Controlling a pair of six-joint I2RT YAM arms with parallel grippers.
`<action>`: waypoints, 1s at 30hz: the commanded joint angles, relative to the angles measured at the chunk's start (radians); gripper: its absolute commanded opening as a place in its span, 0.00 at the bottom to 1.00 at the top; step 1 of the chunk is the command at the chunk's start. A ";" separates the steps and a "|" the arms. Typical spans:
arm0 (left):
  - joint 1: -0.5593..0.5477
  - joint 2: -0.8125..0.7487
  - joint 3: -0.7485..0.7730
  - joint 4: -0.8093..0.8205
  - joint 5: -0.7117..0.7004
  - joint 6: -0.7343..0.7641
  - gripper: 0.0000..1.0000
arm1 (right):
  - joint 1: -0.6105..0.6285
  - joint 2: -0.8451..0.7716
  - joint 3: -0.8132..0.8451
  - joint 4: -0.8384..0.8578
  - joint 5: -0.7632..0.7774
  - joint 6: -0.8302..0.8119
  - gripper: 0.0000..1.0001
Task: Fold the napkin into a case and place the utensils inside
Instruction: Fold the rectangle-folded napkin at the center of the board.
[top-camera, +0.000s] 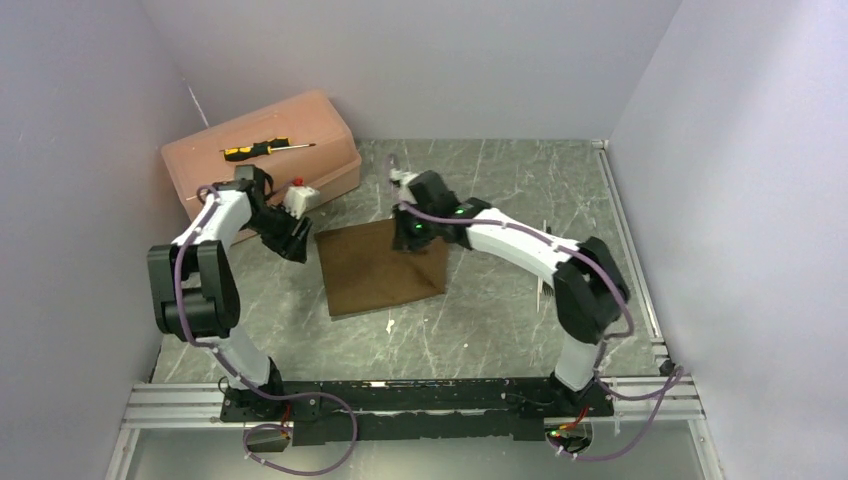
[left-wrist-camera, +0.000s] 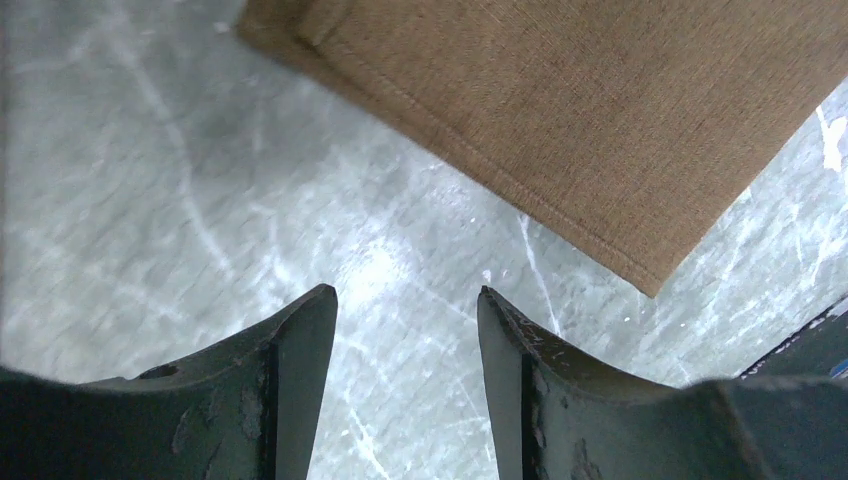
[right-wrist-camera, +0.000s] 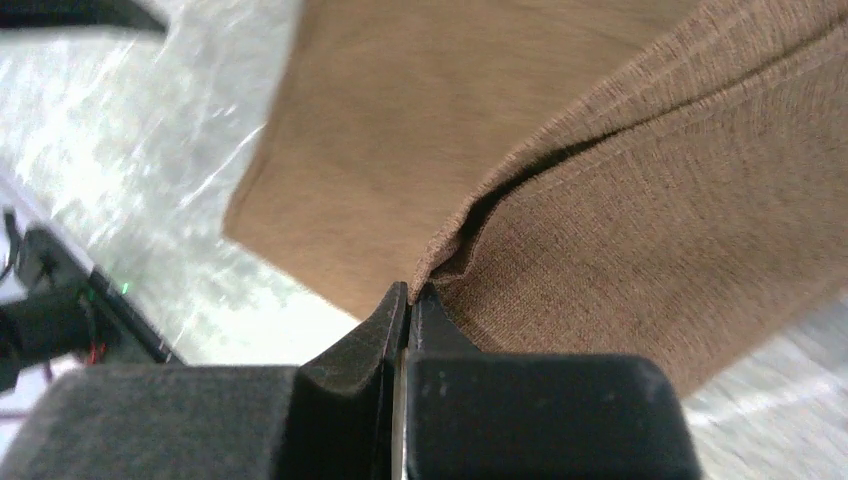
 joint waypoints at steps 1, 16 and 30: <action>0.069 -0.115 0.042 -0.058 0.087 -0.030 0.59 | 0.132 0.117 0.143 -0.065 -0.134 -0.131 0.00; 0.180 -0.180 -0.033 -0.098 0.108 0.026 0.59 | 0.301 0.304 0.297 -0.010 -0.219 -0.237 0.00; 0.180 -0.162 -0.021 -0.103 0.104 0.041 0.58 | 0.293 0.402 0.478 -0.075 -0.235 -0.221 0.09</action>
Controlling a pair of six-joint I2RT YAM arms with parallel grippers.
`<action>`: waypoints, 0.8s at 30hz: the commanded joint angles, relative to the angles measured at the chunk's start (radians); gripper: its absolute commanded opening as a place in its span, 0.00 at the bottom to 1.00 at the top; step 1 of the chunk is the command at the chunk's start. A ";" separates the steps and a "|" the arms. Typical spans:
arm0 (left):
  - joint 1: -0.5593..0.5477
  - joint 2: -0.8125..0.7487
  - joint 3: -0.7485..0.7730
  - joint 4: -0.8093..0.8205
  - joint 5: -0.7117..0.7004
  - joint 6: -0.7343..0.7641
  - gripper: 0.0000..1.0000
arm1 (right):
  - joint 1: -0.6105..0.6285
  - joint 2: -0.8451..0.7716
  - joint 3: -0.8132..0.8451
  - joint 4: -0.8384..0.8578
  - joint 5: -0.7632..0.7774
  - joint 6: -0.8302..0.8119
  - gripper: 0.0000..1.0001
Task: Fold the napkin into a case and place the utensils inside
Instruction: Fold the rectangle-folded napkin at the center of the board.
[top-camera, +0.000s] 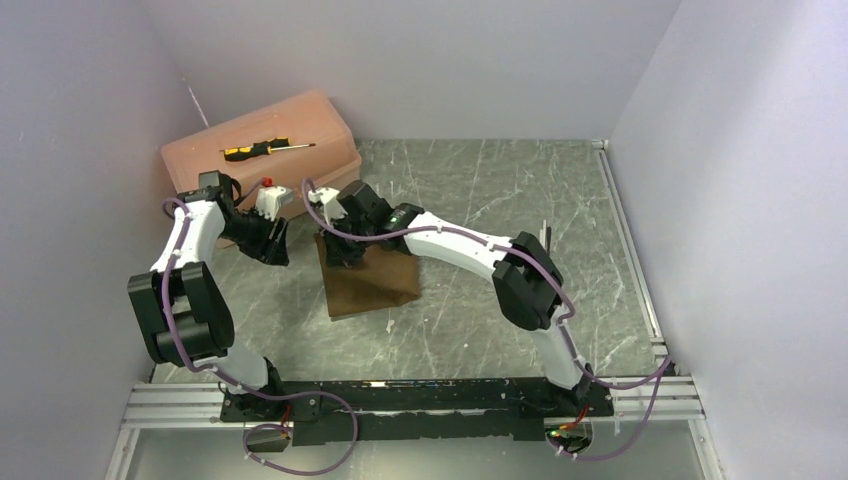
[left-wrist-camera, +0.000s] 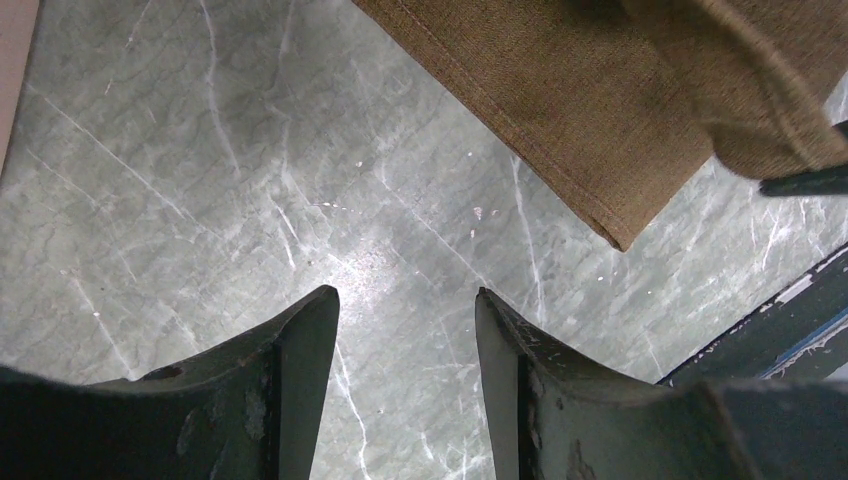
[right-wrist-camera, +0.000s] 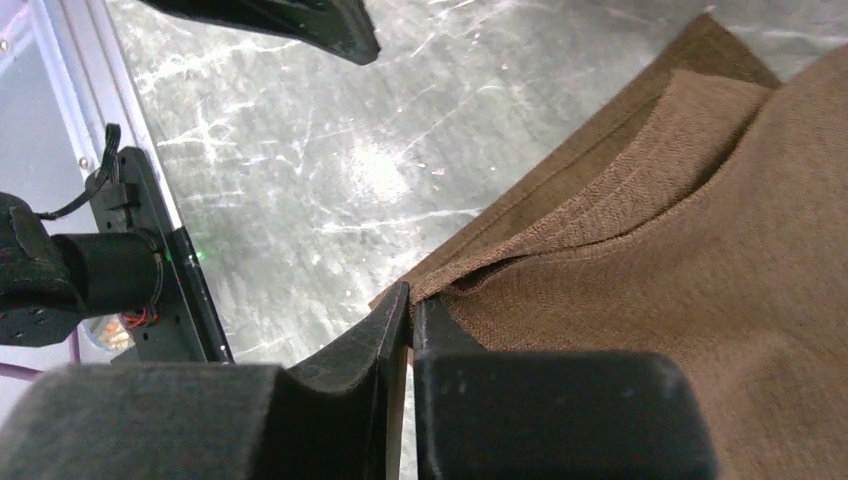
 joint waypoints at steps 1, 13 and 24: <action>0.003 -0.001 0.016 -0.018 0.033 0.036 0.58 | 0.051 0.065 0.059 -0.114 -0.075 -0.064 0.13; -0.020 0.032 0.068 -0.047 0.028 0.040 0.59 | 0.059 0.051 0.164 -0.257 -0.128 -0.189 0.42; -0.287 -0.049 -0.052 -0.024 0.091 0.010 0.56 | -0.226 -0.347 -0.477 0.084 0.006 0.066 0.30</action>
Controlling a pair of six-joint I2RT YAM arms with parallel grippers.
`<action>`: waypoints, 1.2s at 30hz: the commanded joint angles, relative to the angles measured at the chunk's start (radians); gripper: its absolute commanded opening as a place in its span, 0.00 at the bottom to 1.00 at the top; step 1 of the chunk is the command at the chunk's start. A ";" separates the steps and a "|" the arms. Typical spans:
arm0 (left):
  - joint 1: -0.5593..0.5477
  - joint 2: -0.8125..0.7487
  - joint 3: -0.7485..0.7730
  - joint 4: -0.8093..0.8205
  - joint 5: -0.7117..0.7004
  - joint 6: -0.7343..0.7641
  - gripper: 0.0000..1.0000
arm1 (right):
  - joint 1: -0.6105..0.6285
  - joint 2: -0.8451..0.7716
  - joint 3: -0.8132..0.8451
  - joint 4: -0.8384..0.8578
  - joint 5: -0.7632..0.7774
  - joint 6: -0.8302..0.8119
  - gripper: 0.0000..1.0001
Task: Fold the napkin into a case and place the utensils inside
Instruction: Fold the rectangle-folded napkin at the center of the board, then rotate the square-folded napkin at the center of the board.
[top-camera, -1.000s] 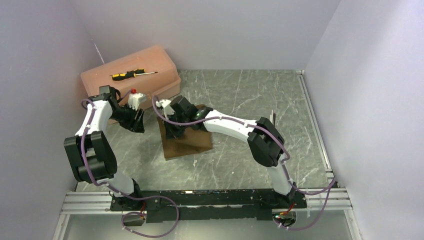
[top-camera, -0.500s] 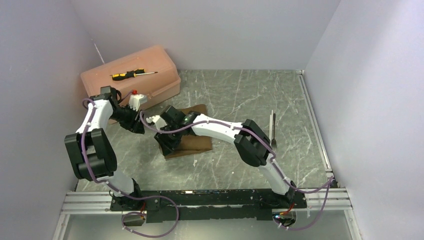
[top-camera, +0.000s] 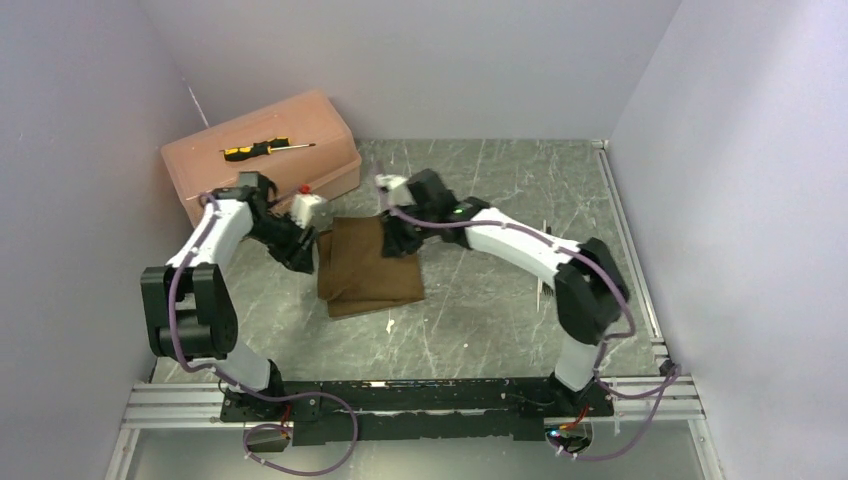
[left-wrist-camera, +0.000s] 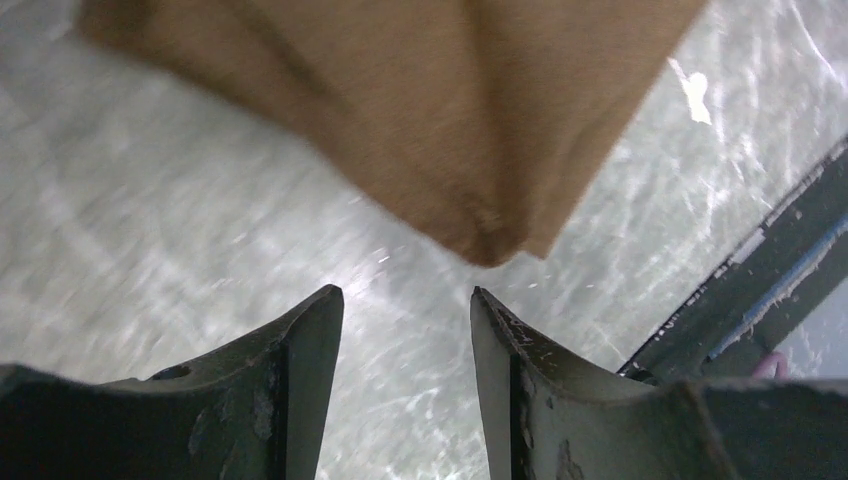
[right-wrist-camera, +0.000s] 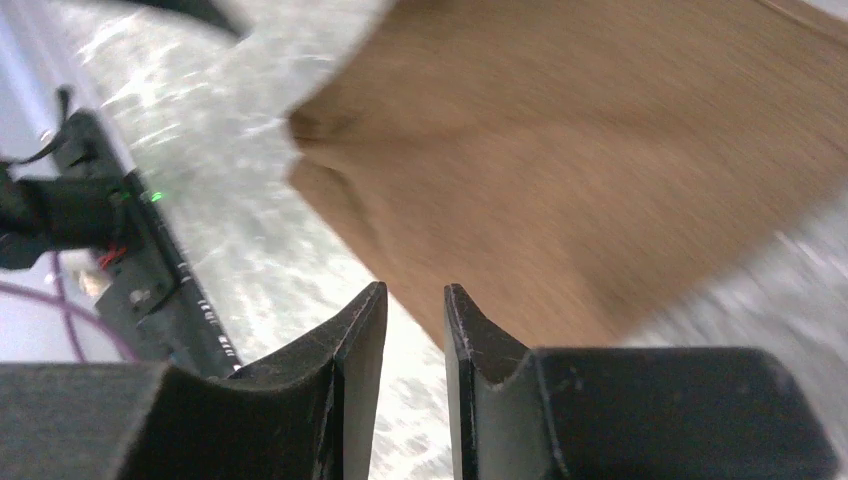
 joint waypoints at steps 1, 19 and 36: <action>-0.177 -0.067 -0.068 0.016 0.075 -0.007 0.56 | -0.104 -0.107 -0.257 0.161 0.043 0.121 0.30; -0.549 0.048 -0.355 0.281 -0.273 0.005 0.30 | -0.264 -0.100 -0.270 0.197 0.059 0.101 0.32; -0.590 0.075 -0.358 0.309 -0.470 -0.020 0.27 | -0.321 0.458 0.271 0.169 -0.087 0.215 0.45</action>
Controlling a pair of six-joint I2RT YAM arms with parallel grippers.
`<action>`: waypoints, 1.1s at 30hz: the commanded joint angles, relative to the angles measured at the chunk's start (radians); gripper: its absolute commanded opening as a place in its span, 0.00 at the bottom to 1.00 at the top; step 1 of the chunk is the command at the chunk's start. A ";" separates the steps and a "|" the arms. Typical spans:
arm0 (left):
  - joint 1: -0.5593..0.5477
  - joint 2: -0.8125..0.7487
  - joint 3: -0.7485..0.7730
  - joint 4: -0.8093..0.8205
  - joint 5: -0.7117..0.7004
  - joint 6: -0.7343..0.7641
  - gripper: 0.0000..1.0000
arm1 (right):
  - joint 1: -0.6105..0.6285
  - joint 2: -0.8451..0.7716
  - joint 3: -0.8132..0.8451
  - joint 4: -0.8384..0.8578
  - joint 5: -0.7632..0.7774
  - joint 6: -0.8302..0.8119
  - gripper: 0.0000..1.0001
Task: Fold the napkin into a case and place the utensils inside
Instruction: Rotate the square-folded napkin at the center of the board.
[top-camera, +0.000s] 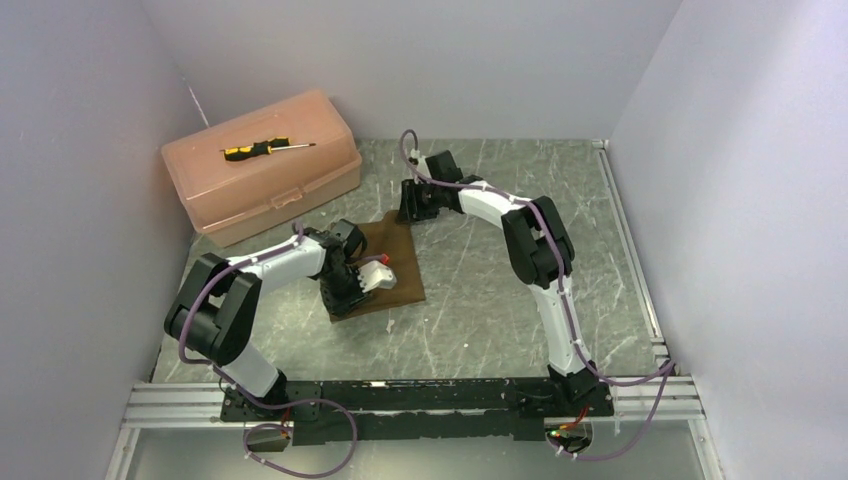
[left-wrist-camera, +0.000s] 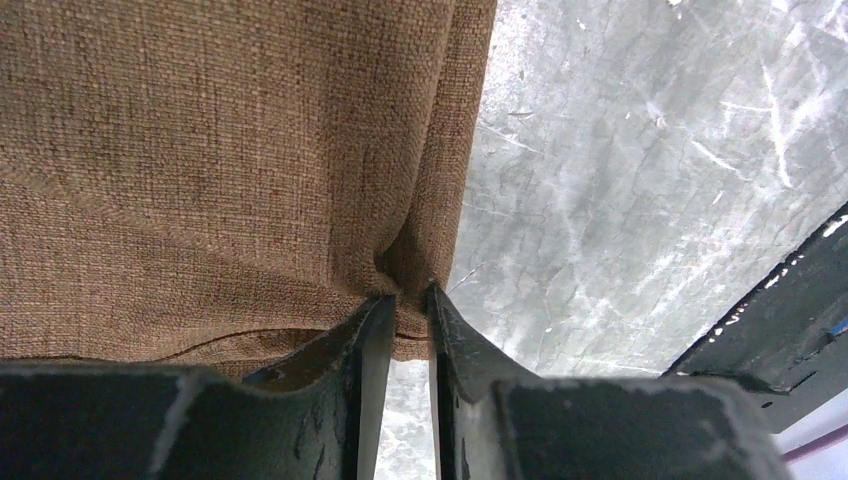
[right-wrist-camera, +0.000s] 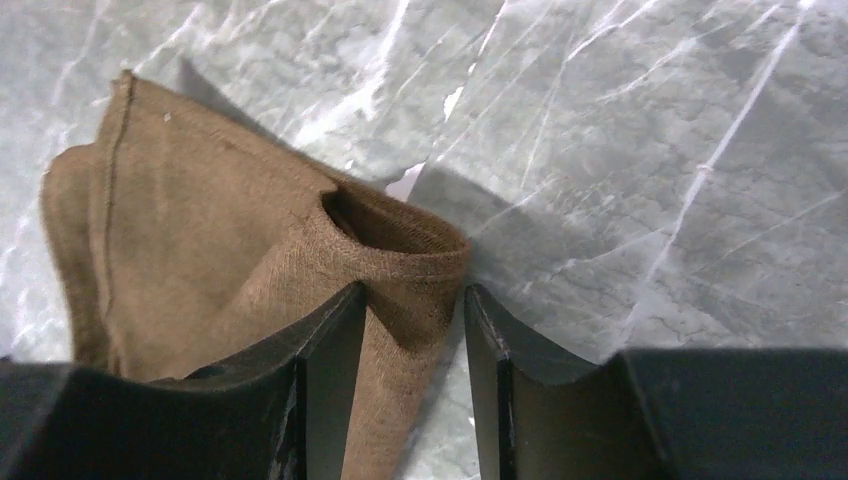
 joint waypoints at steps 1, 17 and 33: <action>0.009 0.060 -0.058 0.096 -0.154 0.007 0.27 | -0.009 0.001 0.026 0.016 -0.060 0.036 0.45; 0.005 0.140 -0.005 0.176 -0.229 0.083 0.11 | -0.091 -0.135 -0.263 0.230 -0.132 0.131 0.00; -0.086 0.302 0.247 0.208 -0.188 0.380 0.15 | -0.143 -0.666 -0.853 0.123 0.352 0.155 0.28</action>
